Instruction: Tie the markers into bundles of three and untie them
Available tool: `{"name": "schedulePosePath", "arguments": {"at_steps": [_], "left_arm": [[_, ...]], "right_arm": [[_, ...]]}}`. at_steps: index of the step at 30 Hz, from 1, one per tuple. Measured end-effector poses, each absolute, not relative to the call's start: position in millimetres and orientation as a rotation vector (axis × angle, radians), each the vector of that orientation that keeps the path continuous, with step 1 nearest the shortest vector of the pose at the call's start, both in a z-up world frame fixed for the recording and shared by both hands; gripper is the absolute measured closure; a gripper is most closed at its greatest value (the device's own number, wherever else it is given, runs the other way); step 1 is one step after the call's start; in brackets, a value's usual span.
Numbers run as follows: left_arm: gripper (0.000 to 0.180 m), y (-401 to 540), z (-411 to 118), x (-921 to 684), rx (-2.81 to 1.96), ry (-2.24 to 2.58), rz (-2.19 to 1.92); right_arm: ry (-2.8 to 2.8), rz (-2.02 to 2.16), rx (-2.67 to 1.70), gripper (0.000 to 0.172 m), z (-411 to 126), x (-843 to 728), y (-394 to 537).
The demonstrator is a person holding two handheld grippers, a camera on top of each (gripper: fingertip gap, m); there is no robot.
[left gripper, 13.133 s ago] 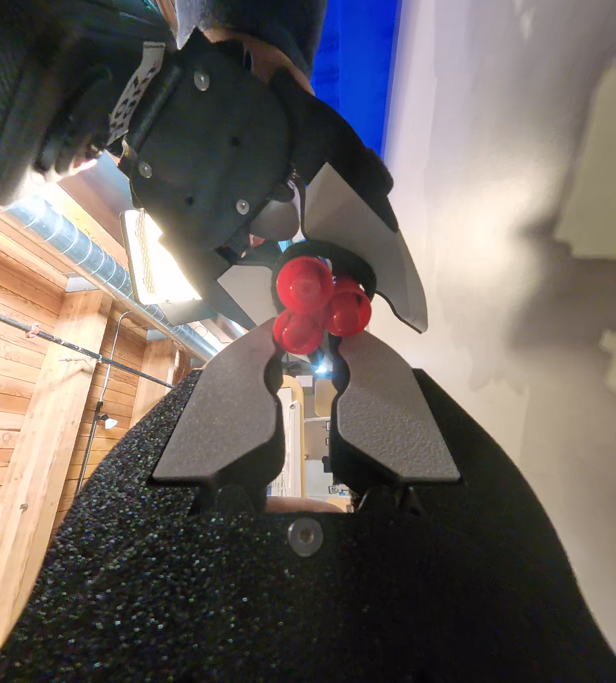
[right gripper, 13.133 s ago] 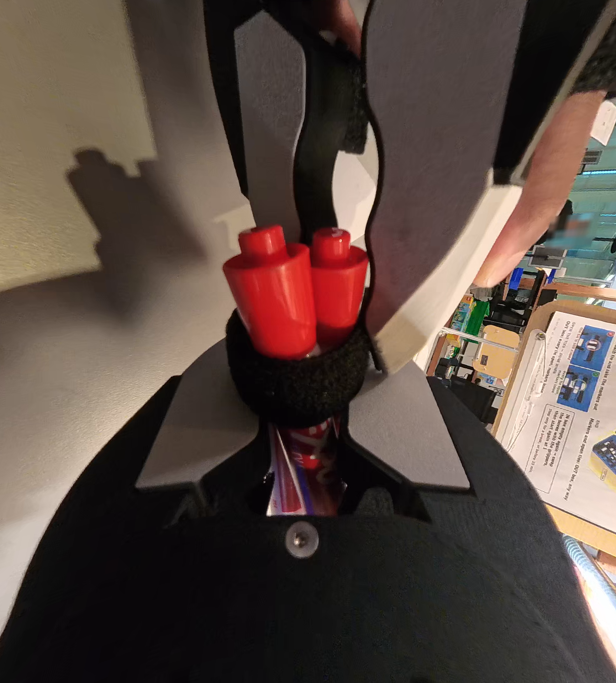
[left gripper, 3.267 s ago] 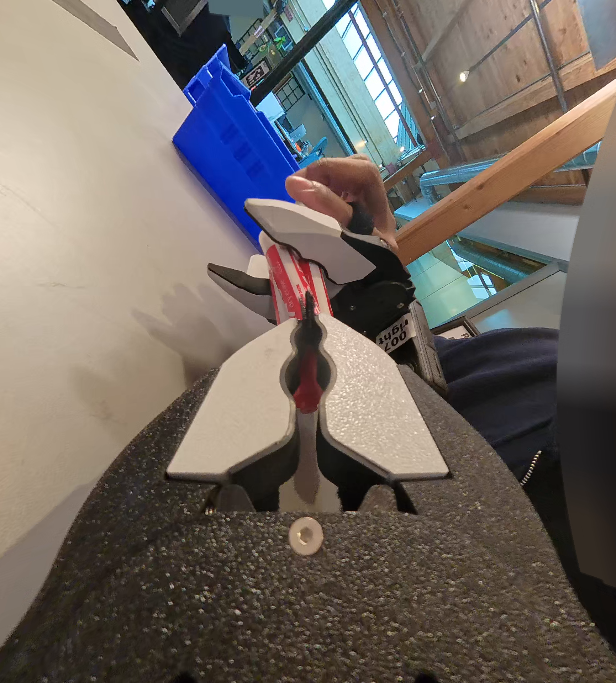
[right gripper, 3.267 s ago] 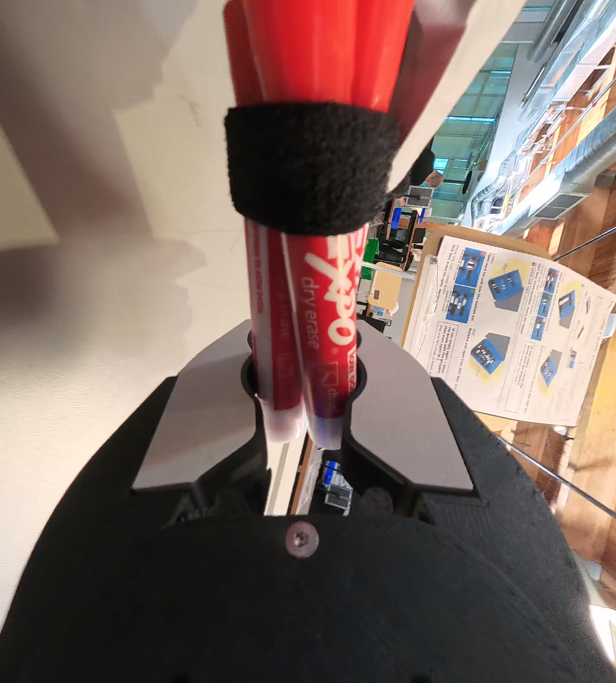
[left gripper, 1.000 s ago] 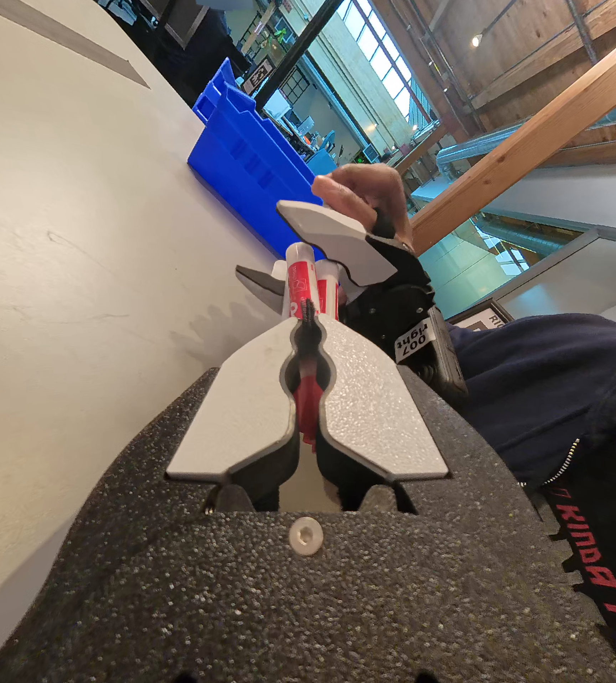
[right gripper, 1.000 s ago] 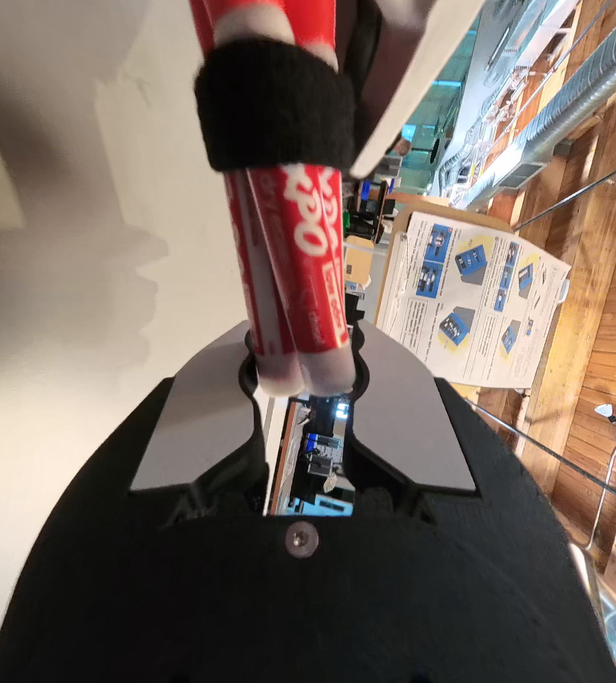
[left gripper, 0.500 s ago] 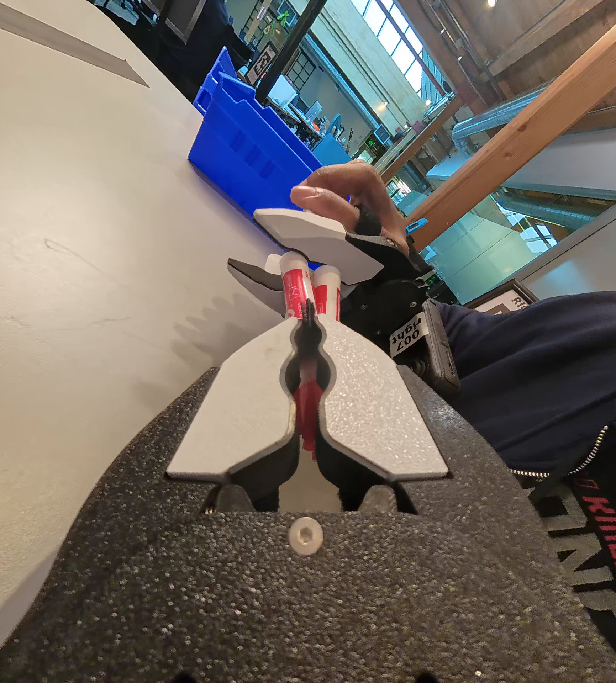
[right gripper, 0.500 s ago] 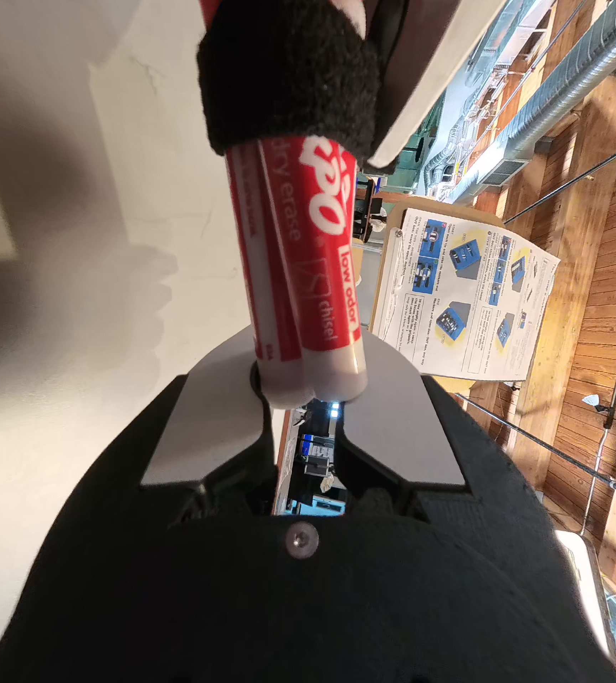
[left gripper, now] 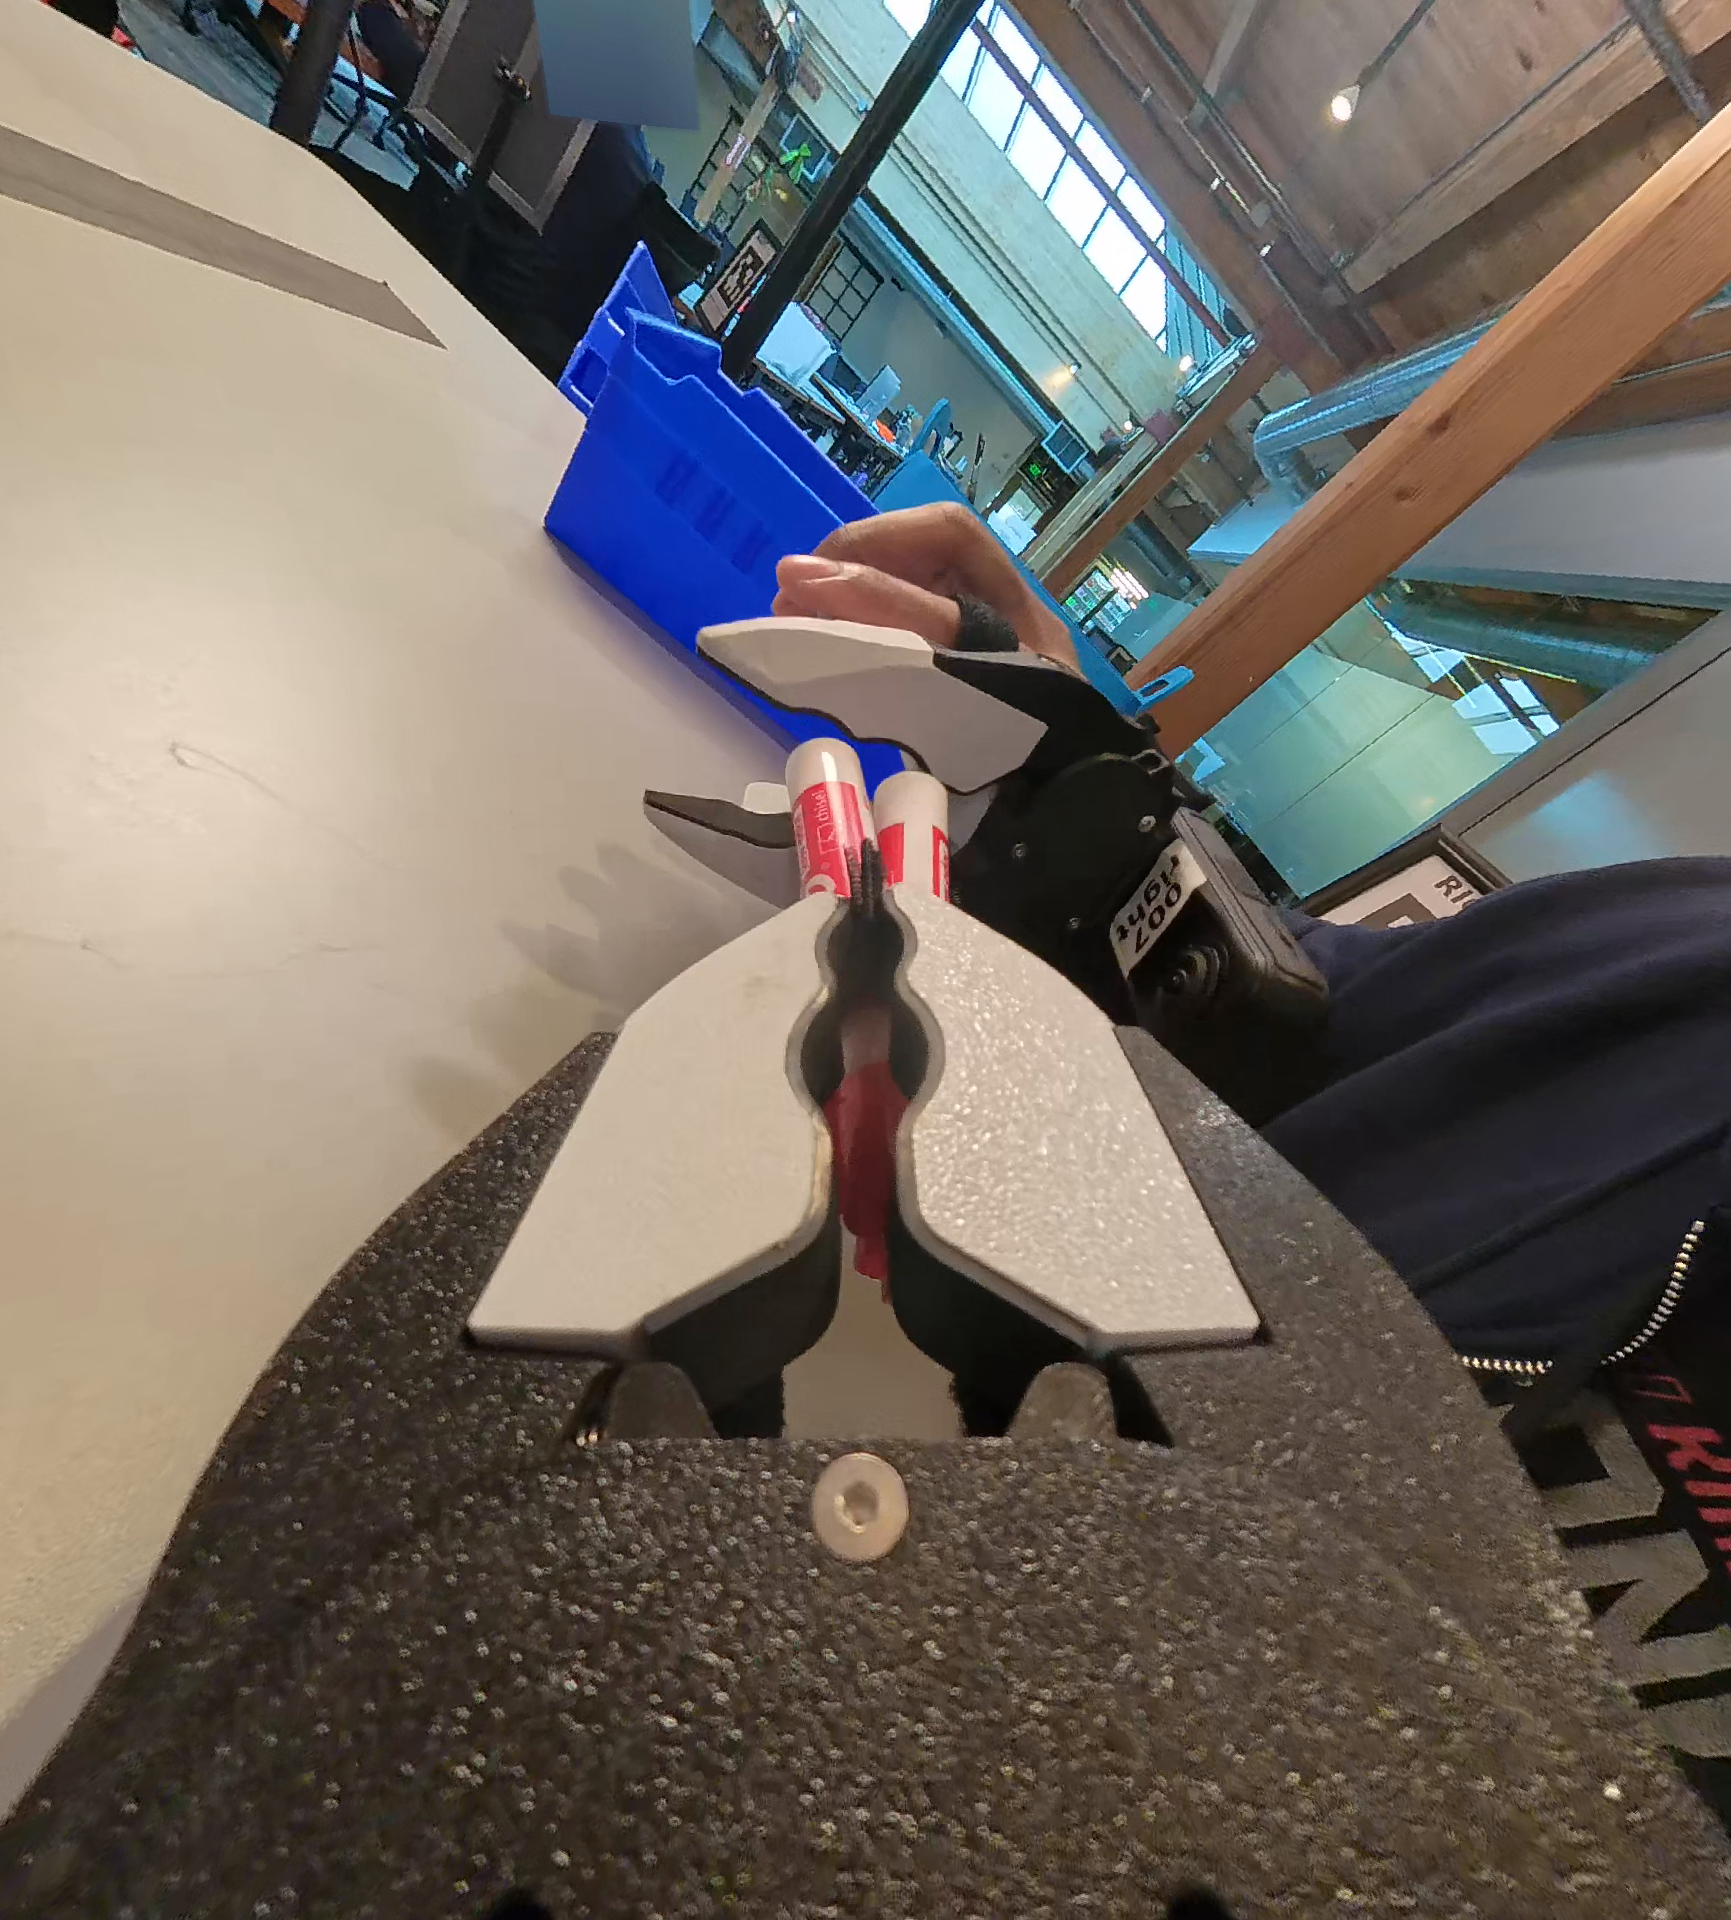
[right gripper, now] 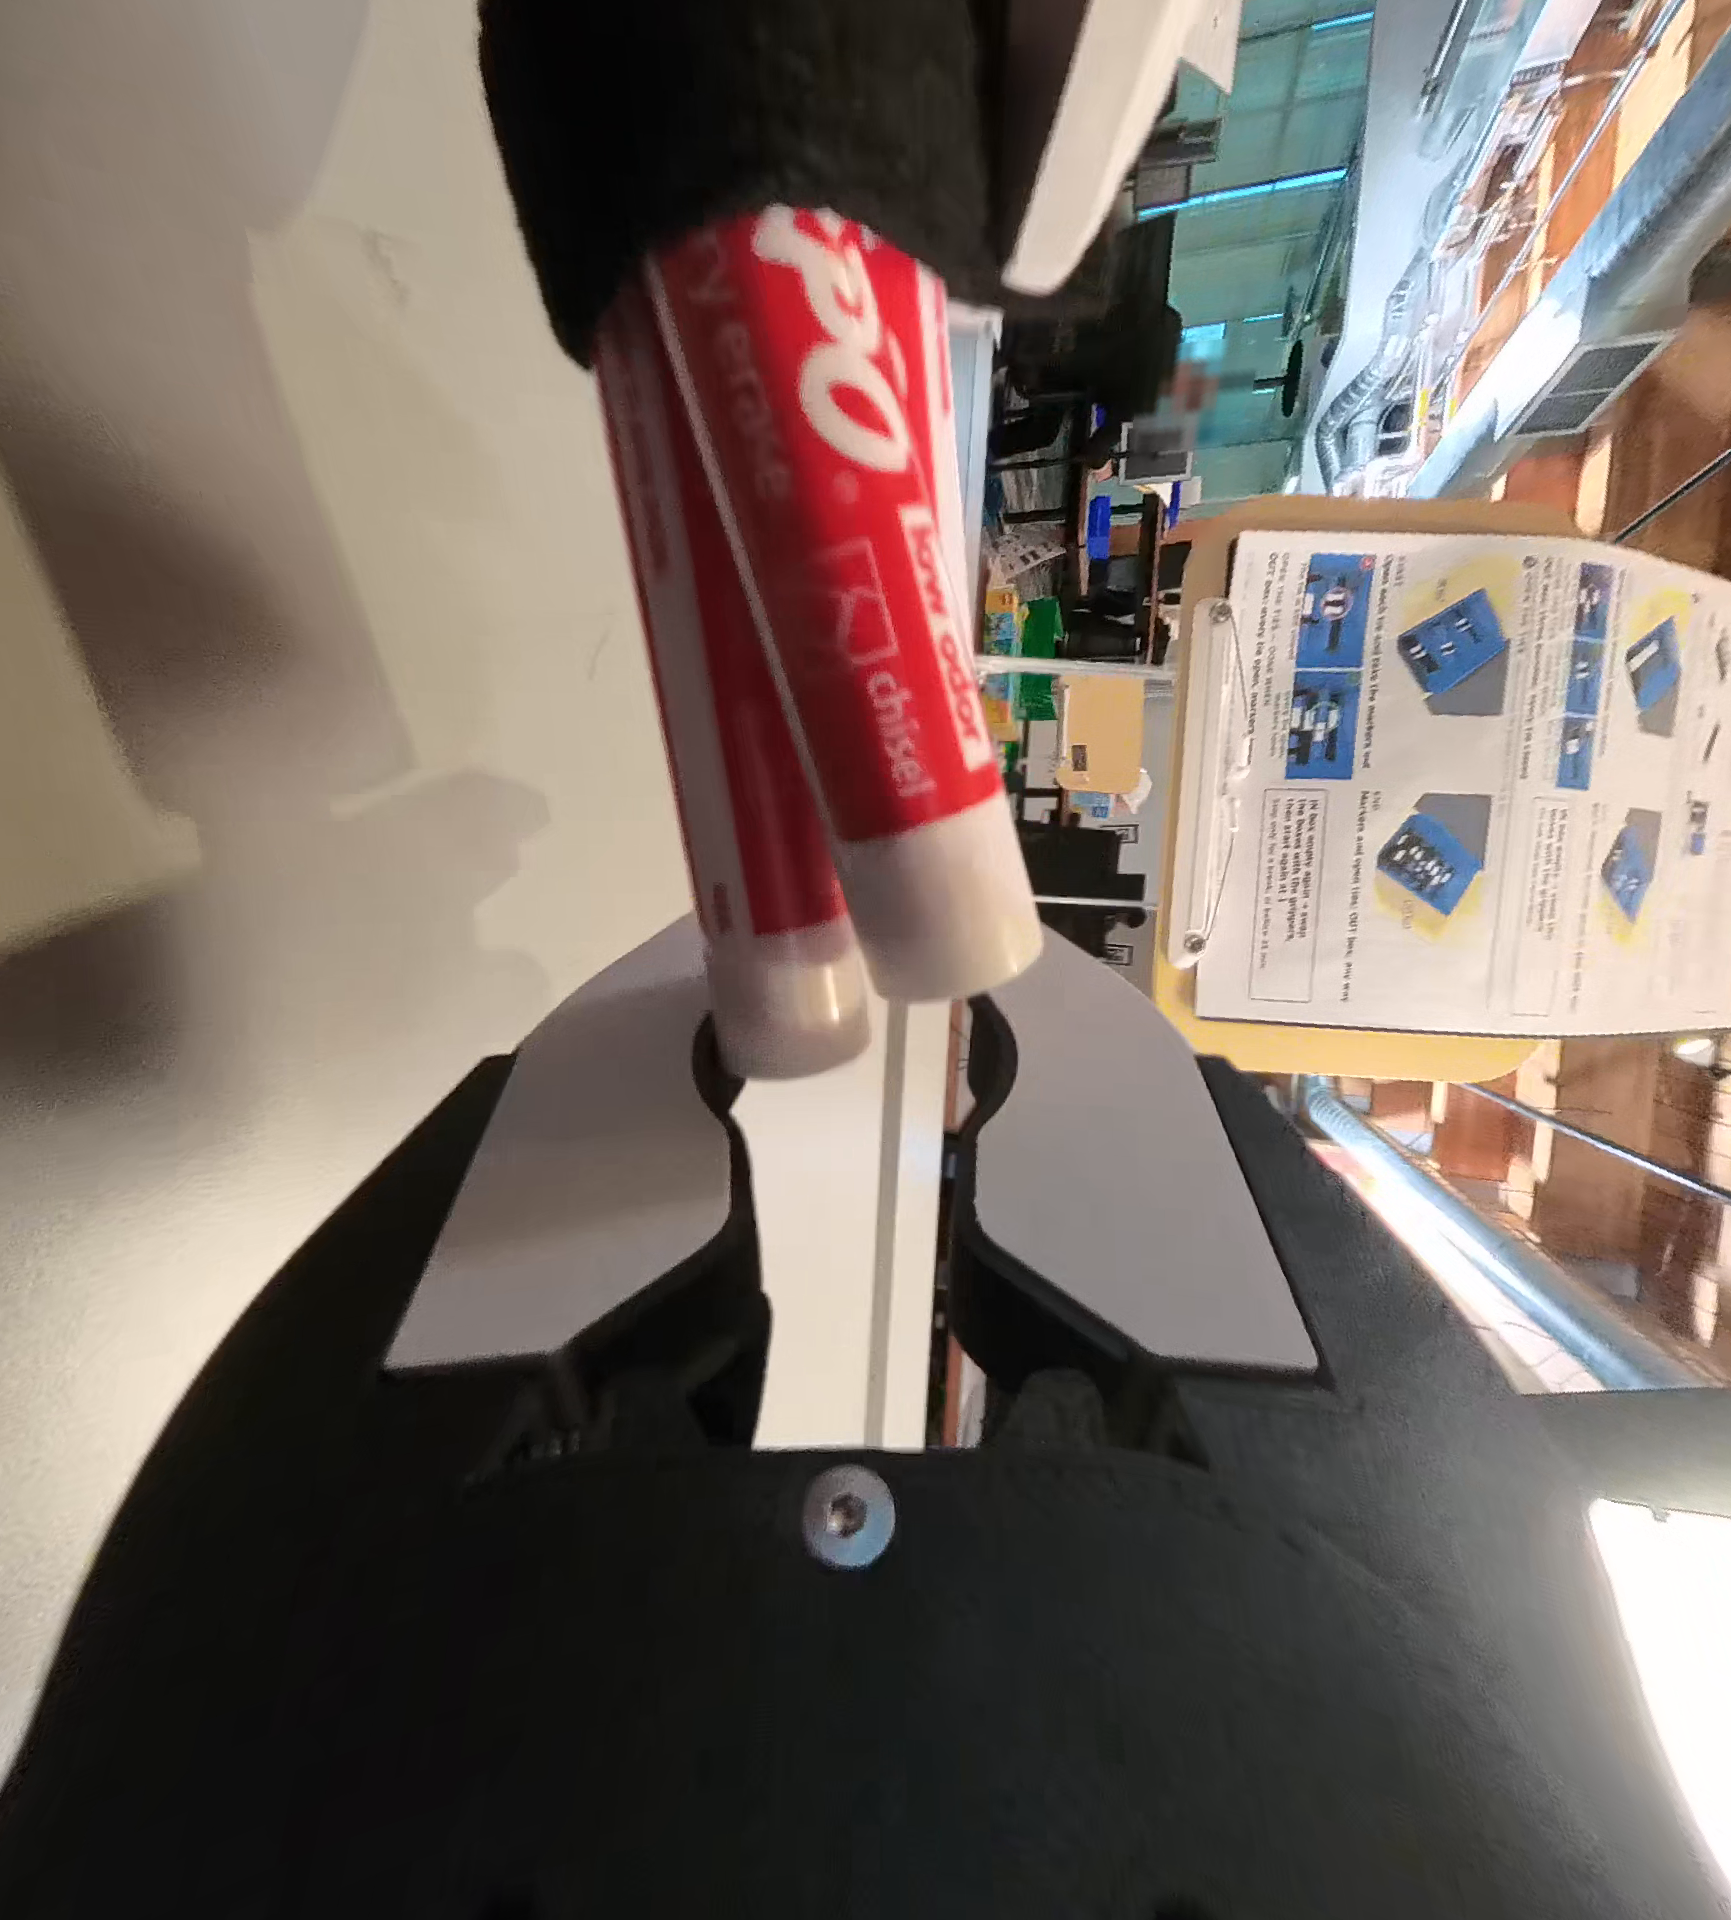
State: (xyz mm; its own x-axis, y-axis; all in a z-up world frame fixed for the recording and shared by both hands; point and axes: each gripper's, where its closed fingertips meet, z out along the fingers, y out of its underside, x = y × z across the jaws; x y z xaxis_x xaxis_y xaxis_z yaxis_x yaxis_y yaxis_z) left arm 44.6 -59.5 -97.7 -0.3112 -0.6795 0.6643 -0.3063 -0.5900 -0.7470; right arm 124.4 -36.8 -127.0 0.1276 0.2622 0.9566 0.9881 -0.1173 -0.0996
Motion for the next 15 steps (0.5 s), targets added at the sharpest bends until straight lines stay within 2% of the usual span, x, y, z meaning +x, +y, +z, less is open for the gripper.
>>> {"name": "schedulePosePath", "arguments": {"at_steps": [8, 12, 15], "left_arm": [[0.177, -59.6, -101.7, 45.9, -1.653, 1.263, -1.981], [0.177, -64.5, -101.5, 47.0, -1.631, 1.299, -1.956], [0.177, -63.3, -103.1, 47.7, -1.637, 1.305, -1.919]], "right_arm": [[-1.208, -0.728, -1.787, 0.131, -156.9, 136.0, -51.5], [-1.243, -0.753, -1.753, 0.172, -154.4, 125.9, -53.0], [-1.238, -0.767, -1.789, 0.172, -157.6, 124.7, -53.5]]}}
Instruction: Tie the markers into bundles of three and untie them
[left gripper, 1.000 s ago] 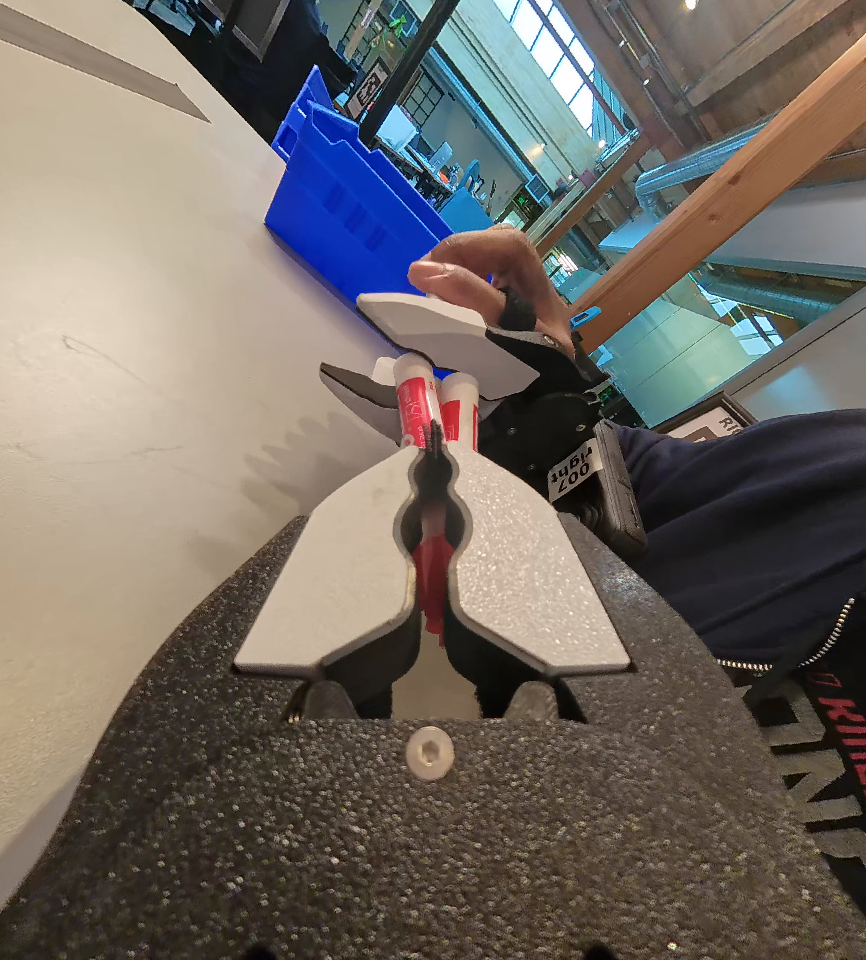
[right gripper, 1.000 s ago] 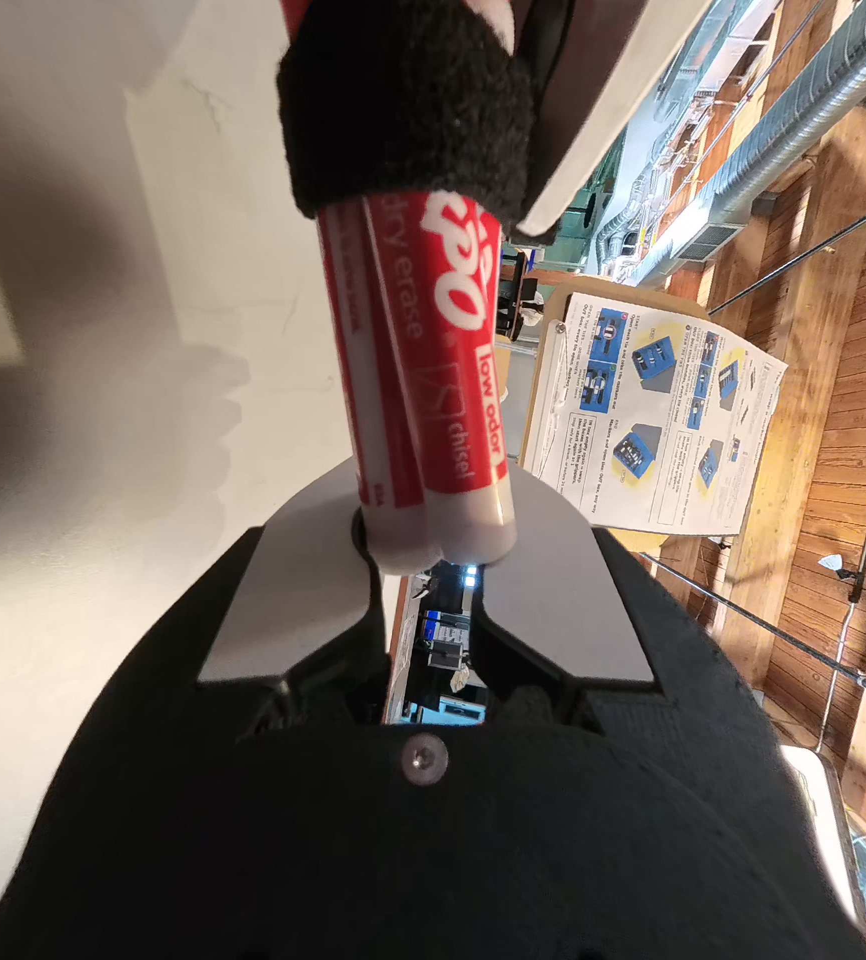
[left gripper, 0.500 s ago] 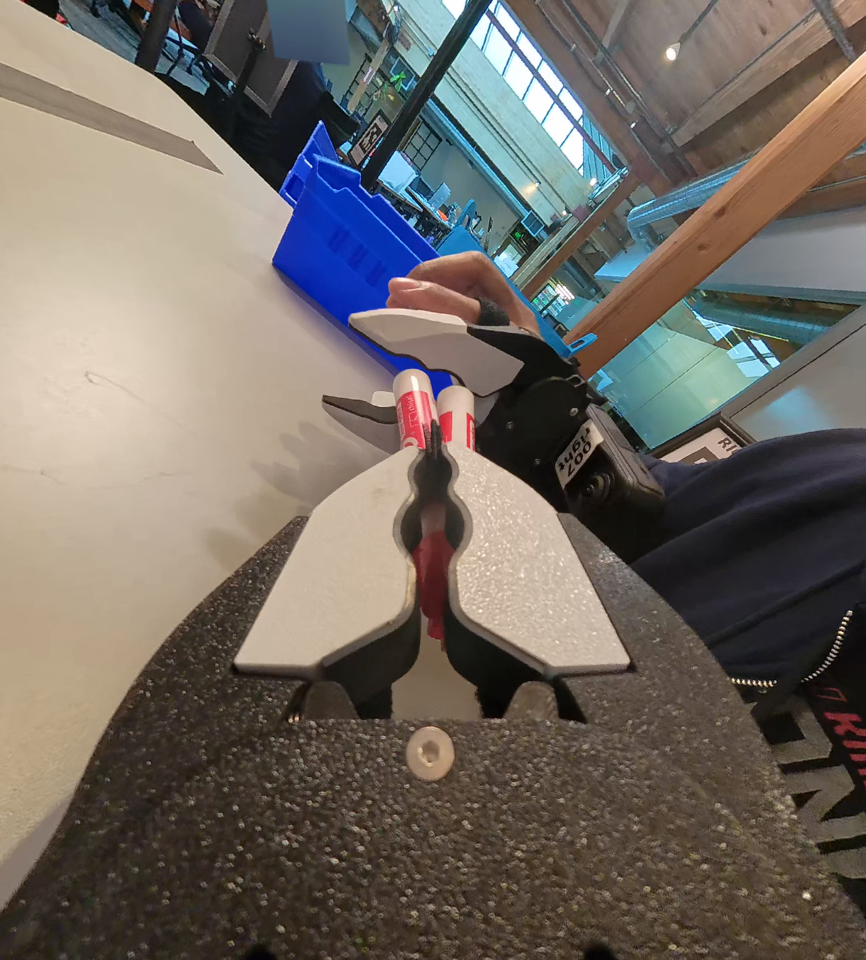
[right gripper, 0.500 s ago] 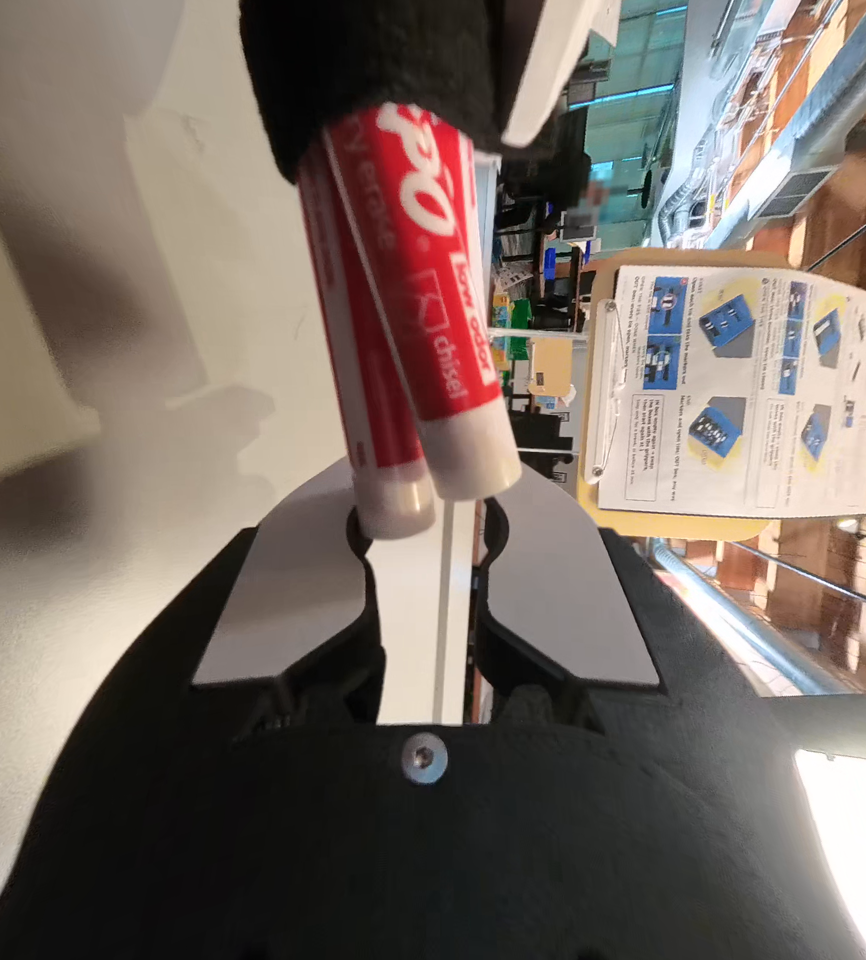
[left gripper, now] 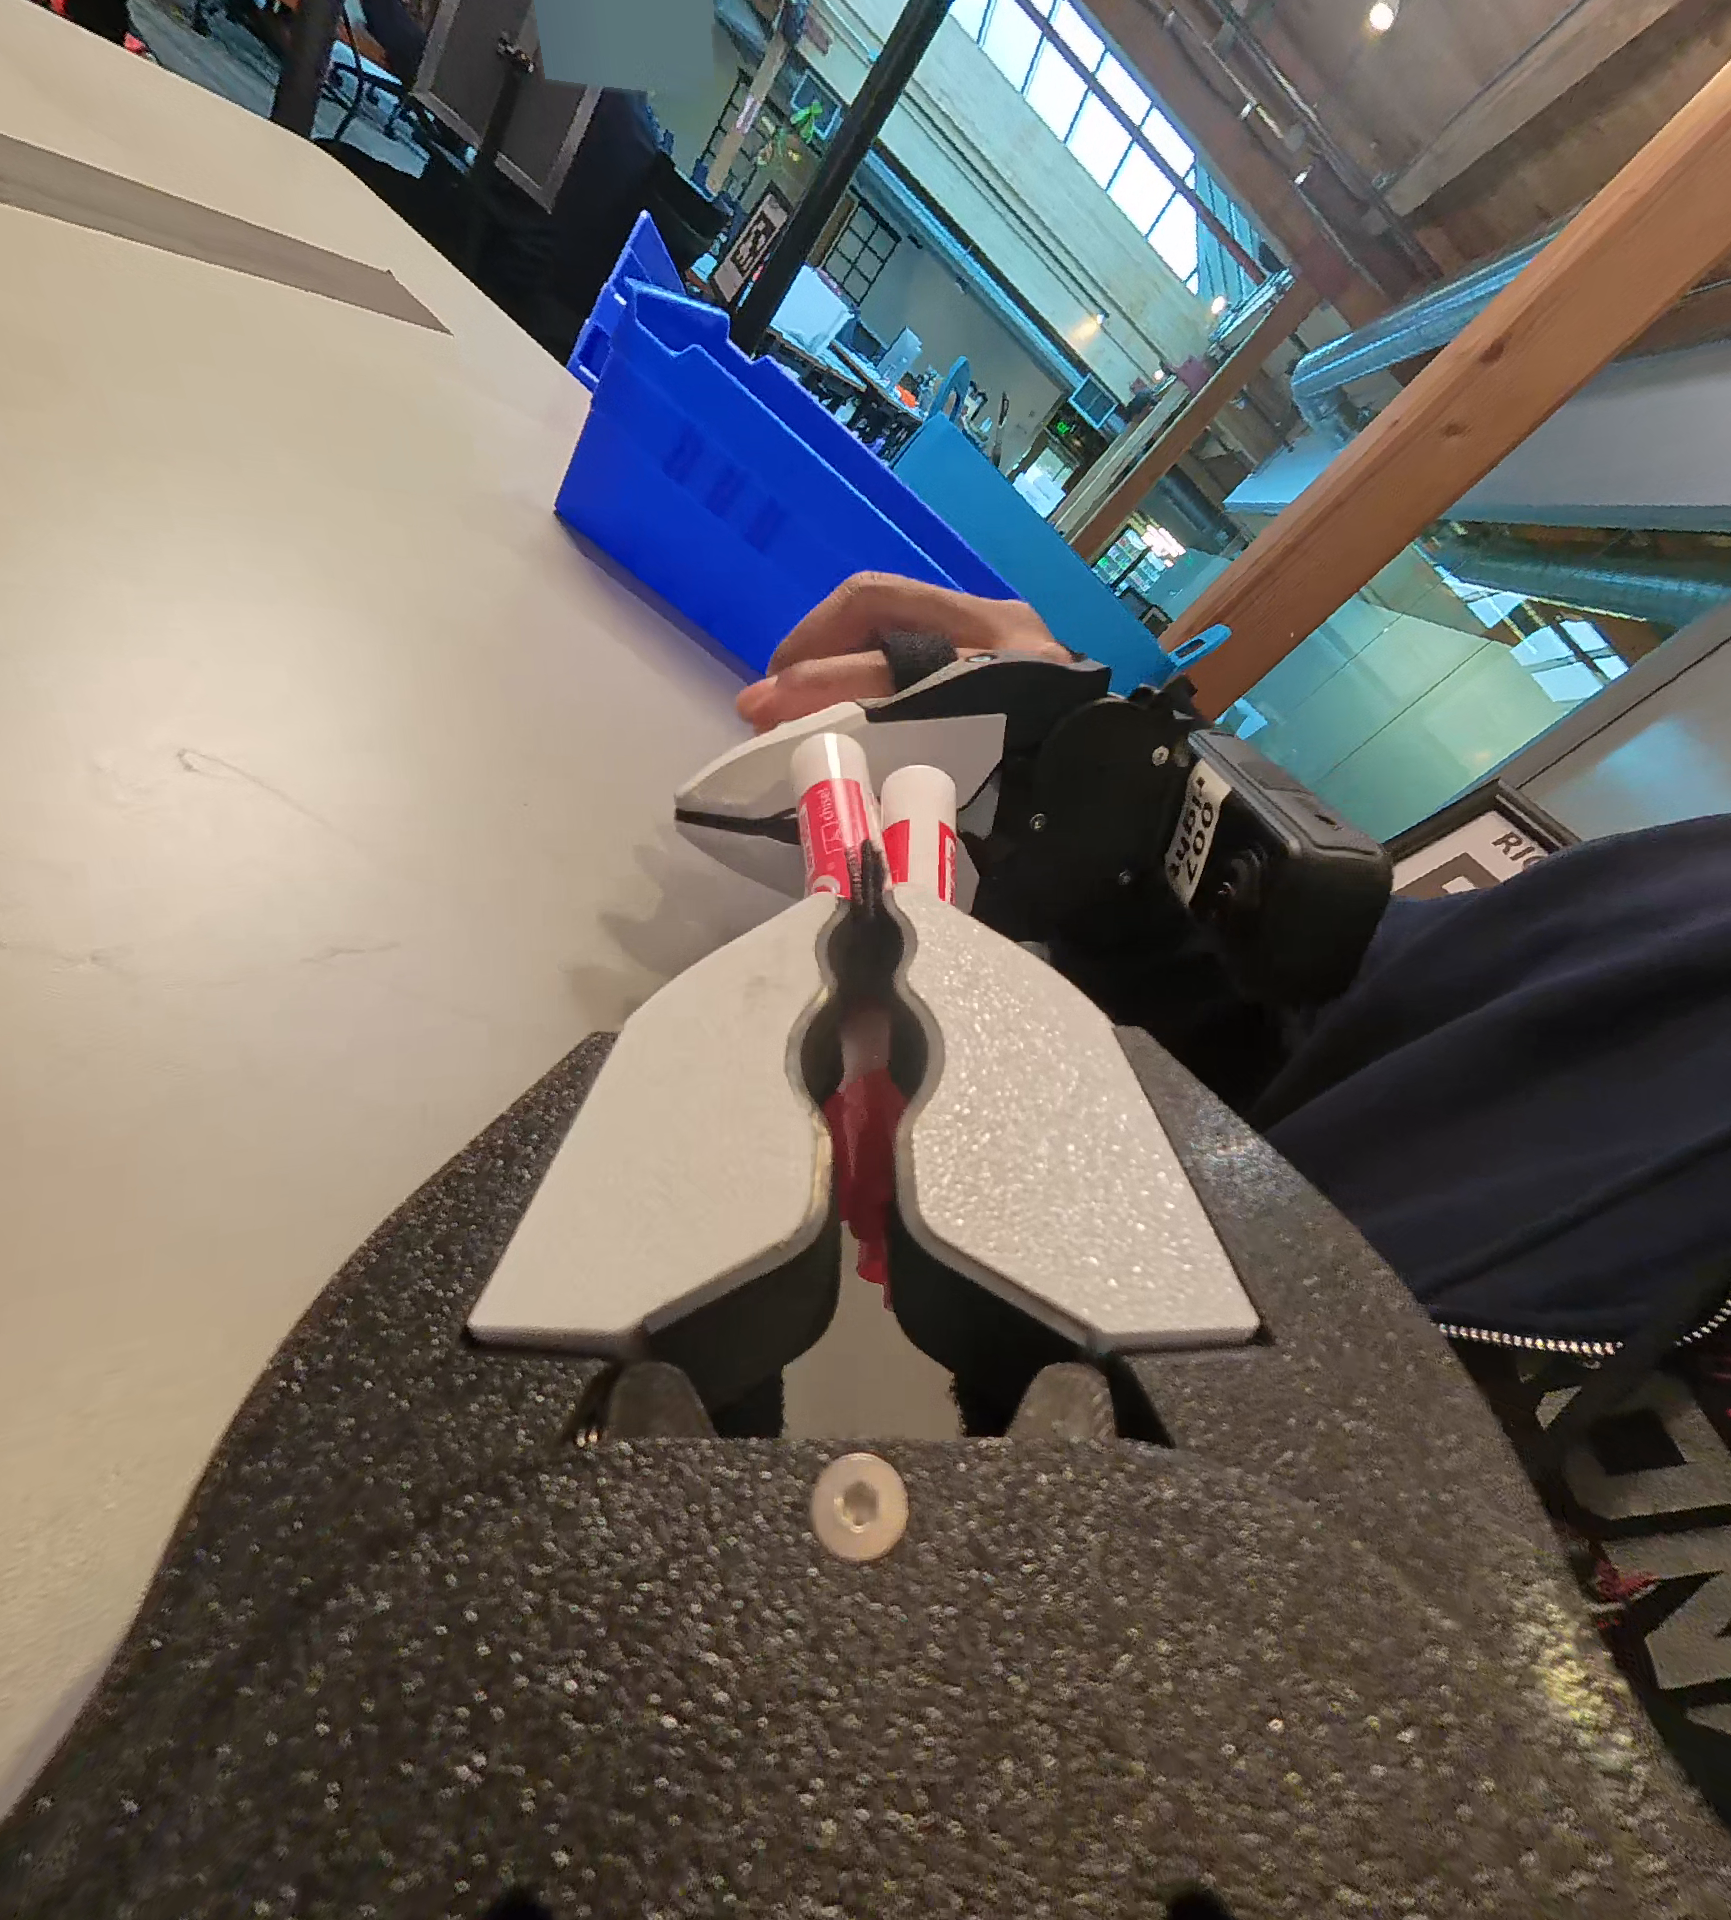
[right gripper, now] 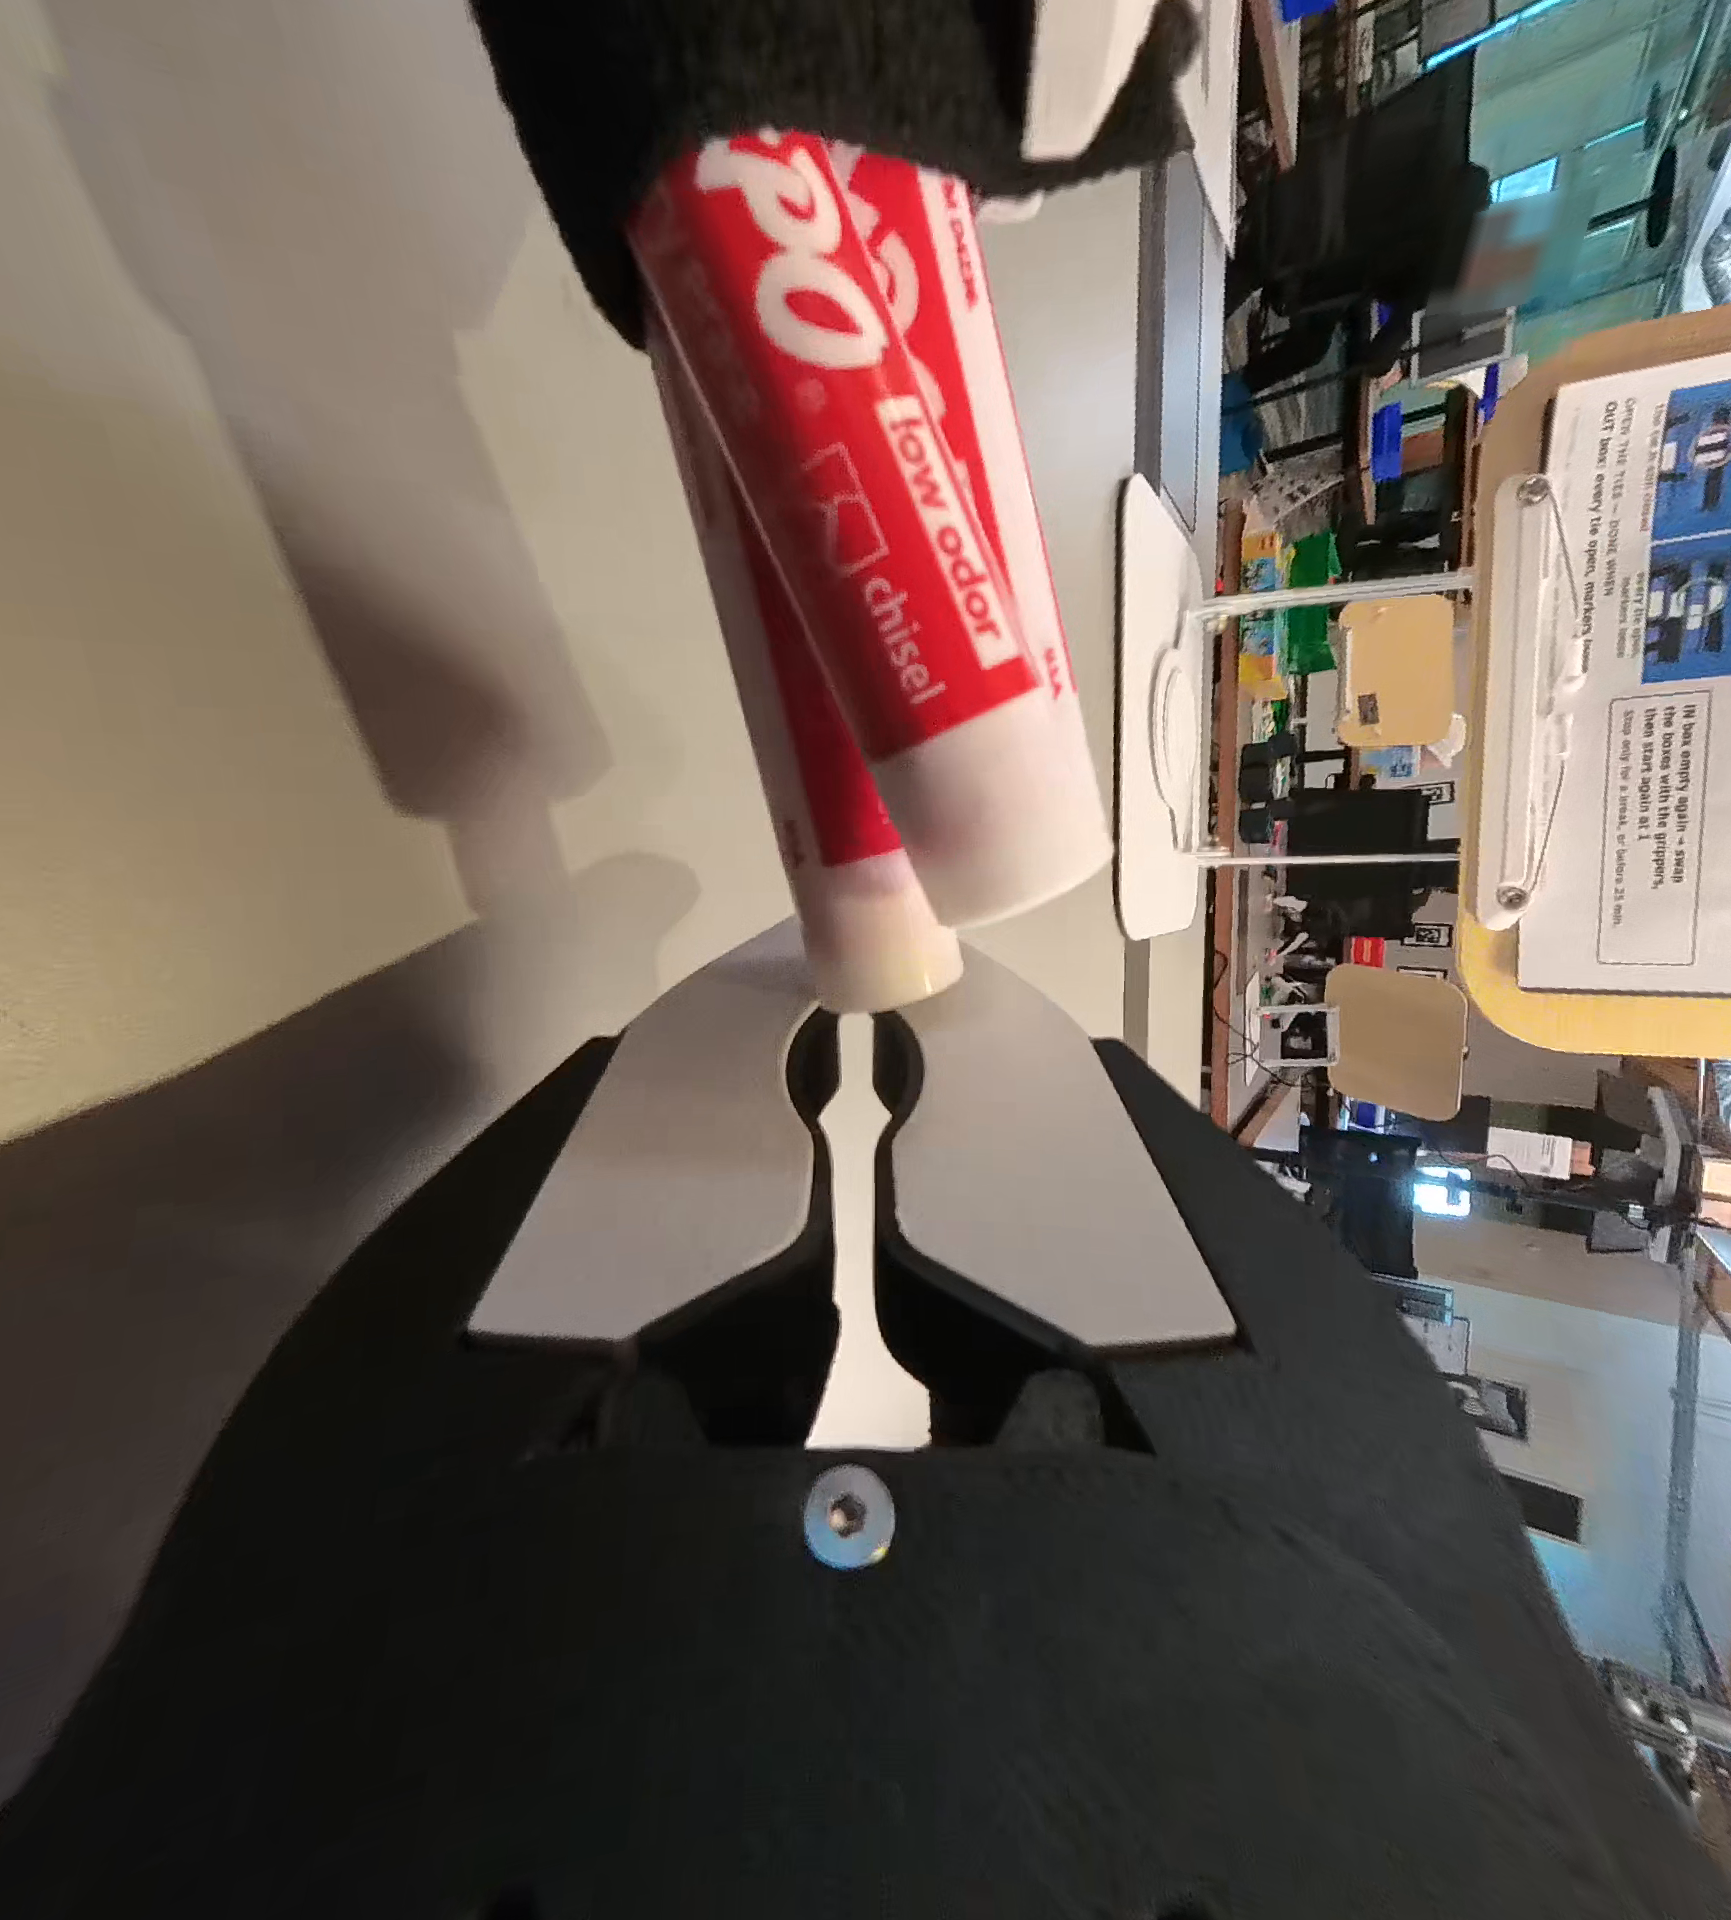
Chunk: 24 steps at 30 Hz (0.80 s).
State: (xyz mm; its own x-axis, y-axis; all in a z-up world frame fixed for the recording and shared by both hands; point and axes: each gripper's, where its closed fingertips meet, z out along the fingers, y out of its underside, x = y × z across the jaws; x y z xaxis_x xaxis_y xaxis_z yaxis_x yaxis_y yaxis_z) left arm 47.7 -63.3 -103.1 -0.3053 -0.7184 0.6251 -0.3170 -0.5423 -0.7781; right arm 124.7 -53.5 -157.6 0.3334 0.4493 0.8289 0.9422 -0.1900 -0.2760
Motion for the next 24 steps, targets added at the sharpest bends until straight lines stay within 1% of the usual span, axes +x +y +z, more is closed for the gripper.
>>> {"name": "schedulePosePath", "arguments": {"at_steps": [10, 16, 20, 24], "left_arm": [[0.177, -70.5, -113.4, 49.0, -1.608, 1.490, -1.637], [0.176, -73.0, -114.9, 47.1, -1.571, 1.577, -1.549], [0.176, -73.7, -112.9, 46.7, -1.572, 1.574, -1.587], [0.176, -68.0, -105.4, 47.3, -1.624, 1.437, -1.825]], "right_arm": [[-1.297, -0.801, -1.787, 0.172, -167.8, 122.9, -53.1], [-1.326, -0.813, -1.784, 0.172, -171.2, 119.5, -53.2], [-1.313, -0.797, -1.775, 0.172, -168.9, 115.8, -52.1], [-1.220, -0.707, -1.762, 0.171, -157.3, 114.2, -48.9]]}}
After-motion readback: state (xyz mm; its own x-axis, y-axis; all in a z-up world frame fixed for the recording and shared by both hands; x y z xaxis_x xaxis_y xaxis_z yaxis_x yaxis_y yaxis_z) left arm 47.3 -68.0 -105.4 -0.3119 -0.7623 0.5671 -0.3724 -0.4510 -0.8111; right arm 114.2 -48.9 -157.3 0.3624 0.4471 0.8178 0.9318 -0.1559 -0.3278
